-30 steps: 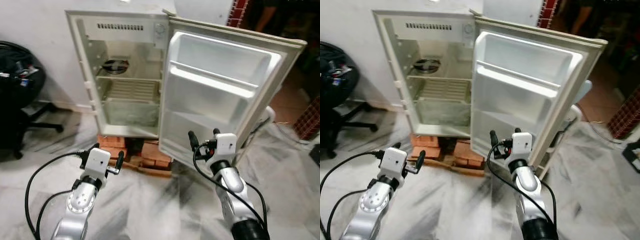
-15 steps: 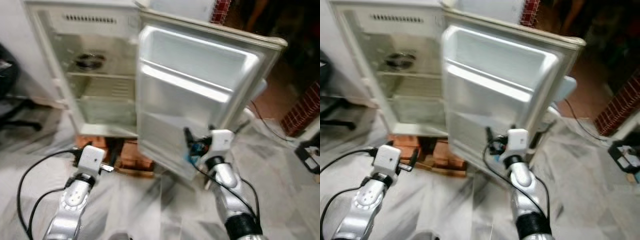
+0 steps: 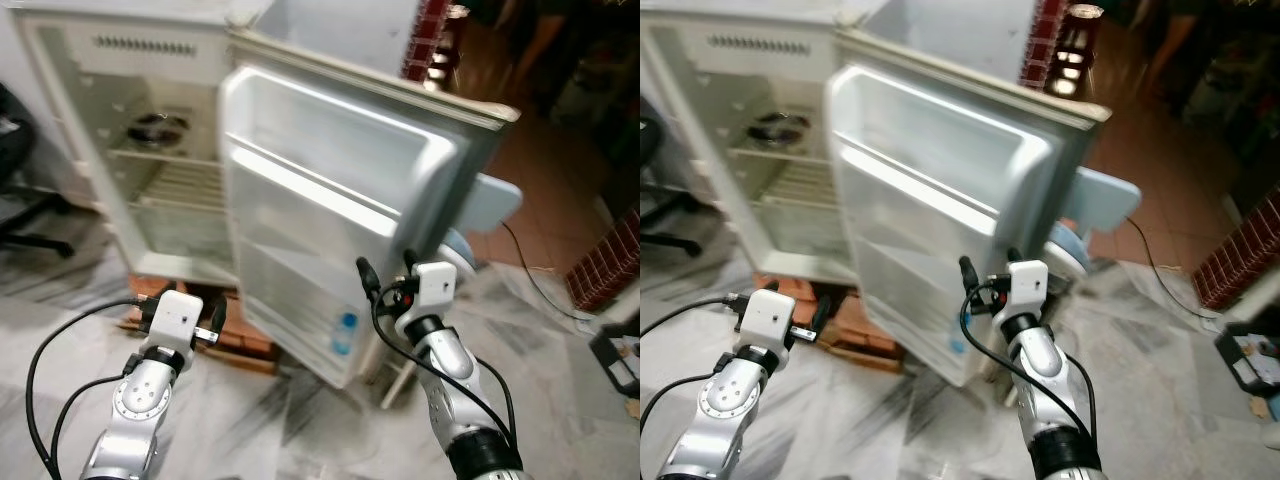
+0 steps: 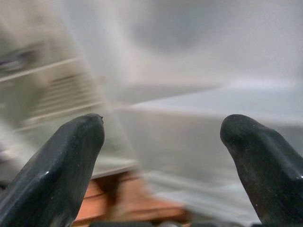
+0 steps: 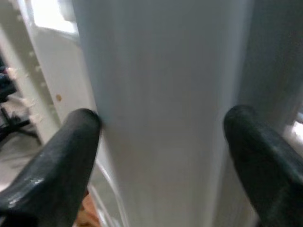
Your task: Restocking fridge
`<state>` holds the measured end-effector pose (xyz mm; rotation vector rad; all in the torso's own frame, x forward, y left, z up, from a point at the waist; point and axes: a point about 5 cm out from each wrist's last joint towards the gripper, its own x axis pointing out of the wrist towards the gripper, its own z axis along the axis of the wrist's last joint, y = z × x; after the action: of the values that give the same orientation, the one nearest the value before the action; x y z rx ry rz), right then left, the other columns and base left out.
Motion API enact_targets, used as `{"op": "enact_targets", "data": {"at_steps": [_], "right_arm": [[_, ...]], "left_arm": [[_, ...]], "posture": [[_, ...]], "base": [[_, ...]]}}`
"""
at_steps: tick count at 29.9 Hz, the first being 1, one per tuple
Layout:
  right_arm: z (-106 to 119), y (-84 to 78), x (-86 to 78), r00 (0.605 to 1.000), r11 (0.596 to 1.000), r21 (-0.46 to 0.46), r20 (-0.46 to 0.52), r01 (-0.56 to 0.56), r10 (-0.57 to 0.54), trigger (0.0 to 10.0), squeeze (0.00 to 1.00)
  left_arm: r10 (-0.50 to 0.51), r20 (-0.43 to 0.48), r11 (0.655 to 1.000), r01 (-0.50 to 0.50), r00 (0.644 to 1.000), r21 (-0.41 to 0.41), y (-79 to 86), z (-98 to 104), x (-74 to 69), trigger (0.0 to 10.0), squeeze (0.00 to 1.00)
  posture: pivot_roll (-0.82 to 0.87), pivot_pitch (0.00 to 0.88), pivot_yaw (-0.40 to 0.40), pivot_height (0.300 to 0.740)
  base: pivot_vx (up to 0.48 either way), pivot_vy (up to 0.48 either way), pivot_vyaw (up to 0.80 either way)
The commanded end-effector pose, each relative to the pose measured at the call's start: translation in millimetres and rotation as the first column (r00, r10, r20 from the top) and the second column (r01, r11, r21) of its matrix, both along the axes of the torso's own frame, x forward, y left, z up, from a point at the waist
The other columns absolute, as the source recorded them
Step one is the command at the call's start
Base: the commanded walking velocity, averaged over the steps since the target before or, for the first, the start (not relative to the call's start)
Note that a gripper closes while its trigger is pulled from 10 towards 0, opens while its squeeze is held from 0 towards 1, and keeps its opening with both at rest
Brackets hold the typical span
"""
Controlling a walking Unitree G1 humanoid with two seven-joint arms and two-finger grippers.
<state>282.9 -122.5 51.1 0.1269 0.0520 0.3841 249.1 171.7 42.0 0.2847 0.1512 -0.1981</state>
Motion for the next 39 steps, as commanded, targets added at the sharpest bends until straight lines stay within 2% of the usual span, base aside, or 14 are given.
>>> {"op": "enact_targets", "data": {"at_steps": [1,7,10,11,12,16,19,20,21,24,30,33,38,39], "right_arm": [[-3.6,-13.9,1.8,0.999,0.999,-0.02,-0.028,0.03,-0.03,10.0,0.0],[-9.4,-17.4,3.8,0.997,1.0,-0.03,-0.071,0.002,-0.004,10.0,0.0],[-14.1,-12.2,0.9,0.986,0.992,-0.014,-0.114,-0.124,0.122,10.0,0.0],[-16.3,-8.9,-2.3,0.965,0.974,0.0,-0.139,-0.226,0.223,10.0,0.0],[-16.3,-8.9,-2.3,0.965,0.974,0.0,-0.139,-0.226,0.223,10.0,0.0],[-18.7,-16.7,0.5,0.954,0.957,-0.101,-0.163,-0.271,0.253,10.0,0.0],[-9.2,-33.3,18.1,0.987,0.978,-0.168,-0.123,-0.127,0.107,10.0,0.0],[-9.2,-33.3,18.1,0.987,0.978,-0.168,-0.123,-0.127,0.107,10.0,0.0],[-4.5,-42.0,26.2,0.994,0.98,-0.196,-0.111,-0.029,0.007,10.0,0.0],[1.0,-51.3,34.8,0.989,0.973,-0.214,-0.094,0.089,-0.111,10.0,0.0],[9.1,-51.8,45.5,0.969,0.953,-0.206,-0.066,0.221,-0.239,10.0,0.0],[15.0,-50.8,51.4,0.953,0.948,-0.143,-0.064,0.285,-0.296,10.0,0.0],[28.1,-37.9,60.9,0.971,0.972,0.03,-0.065,0.234,-0.232,10.0,0.0],[28.1,-37.9,60.9,0.971,0.972,0.03,-0.065,0.234,-0.232,10.0,0.0]], "left_arm": [[-0.006,0.005,1.0,0.006,1.0,0.016,0.6,0.7,-1.7,10.0,0.0],[0.018,-0.031,1.0,-0.018,0.999,-0.009,0.4,-5.1,-8.0,10.0,0.0],[0.004,-0.059,1.0,-0.005,0.998,-0.016,-4.2,-8.5,-14.6,10.0,0.0],[-0.005,-0.065,1.0,0.004,0.998,-0.008,-6.4,-10.0,-18.2,10.0,0.0],[-0.005,-0.065,1.0,0.004,0.998,-0.008,-6.4,-10.0,-18.2,10.0,0.0],[-0.01,-0.077,1.0,0.011,0.997,0.019,-7.2,-11.0,-24.5,10.0,0.0],[-0.005,-0.074,1.0,0.006,0.997,0.017,-7.2,-8.0,-29.4,10.0,0.0],[-0.005,-0.074,1.0,0.006,0.997,0.017,-7.2,-8.0,-29.4,10.0,0.0],[0.006,-0.076,1.0,-0.005,0.997,0.012,-7.8,-8.3,-31.0,10.0,0.0],[0.016,-0.093,1.0,-0.014,0.996,0.015,-9.5,-12.0,-33.1,10.0,0.0],[0.02,-0.099,1.0,-0.02,0.995,0.008,-8.7,-10.5,-31.0,10.0,0.0],[0.021,-0.107,1.0,-0.021,0.994,-0.006,-8.9,-10.6,-30.4,10.0,0.0],[0.021,-0.121,1.0,-0.022,0.992,-0.009,-9.6,-13.6,-29.0,10.0,0.0],[0.021,-0.121,1.0,-0.022,0.992,-0.009,-9.6,-13.6,-29.0,10.0,0.0]], "posture": [[0.08,0.0,-0.047,0.74],[0.09,0.0,-0.053,0.74],[0.1,0.0,-0.052,0.74],[0.1,0.0,-0.05,0.74],[0.1,0.0,-0.05,0.74],[0.11,0.0,-0.044,0.74],[0.12,0.005,-0.046,0.74],[0.12,0.005,-0.046,0.74],[0.12,0.013,-0.053,0.74],[0.12,0.013,-0.061,0.74],[0.11,0.003,-0.058,0.74],[0.11,0.002,-0.057,0.74],[0.11,0.0,-0.059,0.74],[0.11,0.0,-0.059,0.74]], "base": [[0.0,-0.424,0.0],[0.0,-0.1,0.0],[0.0,0.0,0.0],[0.0,0.0,0.0],[0.0,0.0,0.0],[0.0,0.0,0.0],[0.0,0.0,0.0],[0.0,0.0,0.0],[0.0,-0.24,0.51],[0.0,-0.303,0.61],[0.0,-0.049,0.76],[0.0,-0.172,0.0],[0.0,0.0,0.0],[0.0,0.0,0.0]]}}
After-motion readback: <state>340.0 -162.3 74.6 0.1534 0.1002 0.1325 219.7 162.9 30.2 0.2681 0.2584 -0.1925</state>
